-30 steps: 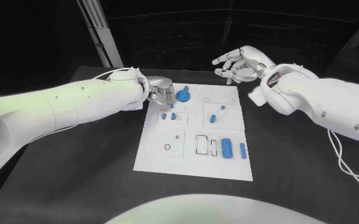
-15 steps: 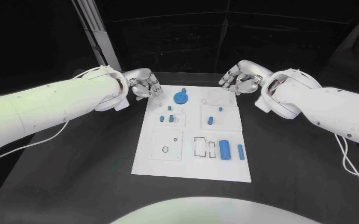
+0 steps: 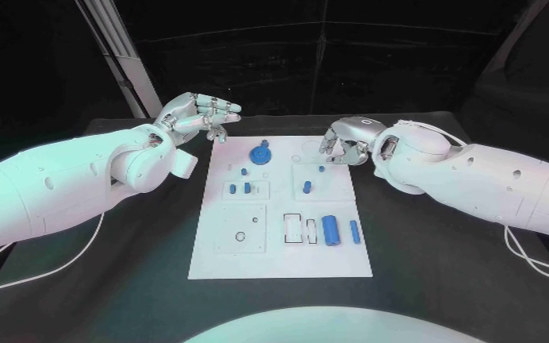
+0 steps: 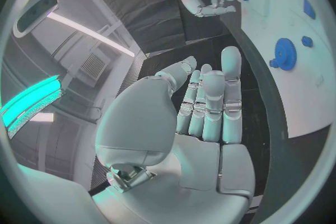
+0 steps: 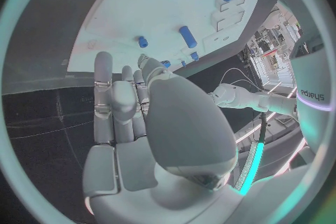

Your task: Assemble the parts on the task board

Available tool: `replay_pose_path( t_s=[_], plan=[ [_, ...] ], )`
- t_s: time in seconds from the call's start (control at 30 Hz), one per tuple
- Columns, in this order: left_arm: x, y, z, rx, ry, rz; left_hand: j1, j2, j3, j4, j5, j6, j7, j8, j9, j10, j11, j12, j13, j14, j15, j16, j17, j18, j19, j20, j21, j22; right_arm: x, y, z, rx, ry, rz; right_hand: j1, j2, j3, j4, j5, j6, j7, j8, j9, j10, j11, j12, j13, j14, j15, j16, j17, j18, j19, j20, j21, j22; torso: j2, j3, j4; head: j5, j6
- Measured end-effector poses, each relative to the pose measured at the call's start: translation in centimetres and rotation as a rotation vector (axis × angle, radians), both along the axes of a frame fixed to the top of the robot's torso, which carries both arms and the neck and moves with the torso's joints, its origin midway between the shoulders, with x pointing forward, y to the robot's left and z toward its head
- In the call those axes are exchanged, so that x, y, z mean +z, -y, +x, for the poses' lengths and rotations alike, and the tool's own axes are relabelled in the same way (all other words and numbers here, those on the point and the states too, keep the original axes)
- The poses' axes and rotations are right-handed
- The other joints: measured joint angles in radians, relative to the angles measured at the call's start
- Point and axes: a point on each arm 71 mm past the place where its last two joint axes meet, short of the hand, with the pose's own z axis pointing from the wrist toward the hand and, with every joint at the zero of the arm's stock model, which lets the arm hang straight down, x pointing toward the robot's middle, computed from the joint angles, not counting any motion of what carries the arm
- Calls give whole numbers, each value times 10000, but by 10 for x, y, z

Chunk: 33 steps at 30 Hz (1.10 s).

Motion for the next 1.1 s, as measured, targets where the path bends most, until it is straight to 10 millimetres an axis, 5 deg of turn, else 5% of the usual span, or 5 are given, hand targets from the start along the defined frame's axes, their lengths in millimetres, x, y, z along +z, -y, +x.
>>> replay_pose_path(
  t_s=[0.87, 1.1],
  plan=[
    [2, 1, -5, 474, -446, -1685, 42, 38, -56, -57, 0, -1, -1, 36, 8, -1, 1, 86, 25, -174, -16, -145, -322, -2, -44, 20, -115, -67, -22, -18, -8, 506, -232, -1197, -80, -80, 432, -205, -106, -44, 28, -77, 2, 130, 49, -417, -613, 21, 51, 660, 512, 0, -36, 34, 186, 136, 11, 17, -7, -19, -3],
    [1, 2, -5, 481, -466, -1715, 43, 37, -56, -57, 0, -2, -1, 36, 7, -1, 1, 115, 31, -202, -14, -145, -346, -2, -44, 20, -115, -72, -23, -20, -7, 554, -289, -1306, -144, -15, 864, -367, -714, 223, -19, -77, 24, 580, -8, -462, -775, 21, 51, 1065, 849, 2, 113, 91, 631, 669, 11, 17, -11, -13, -30]
  ],
)
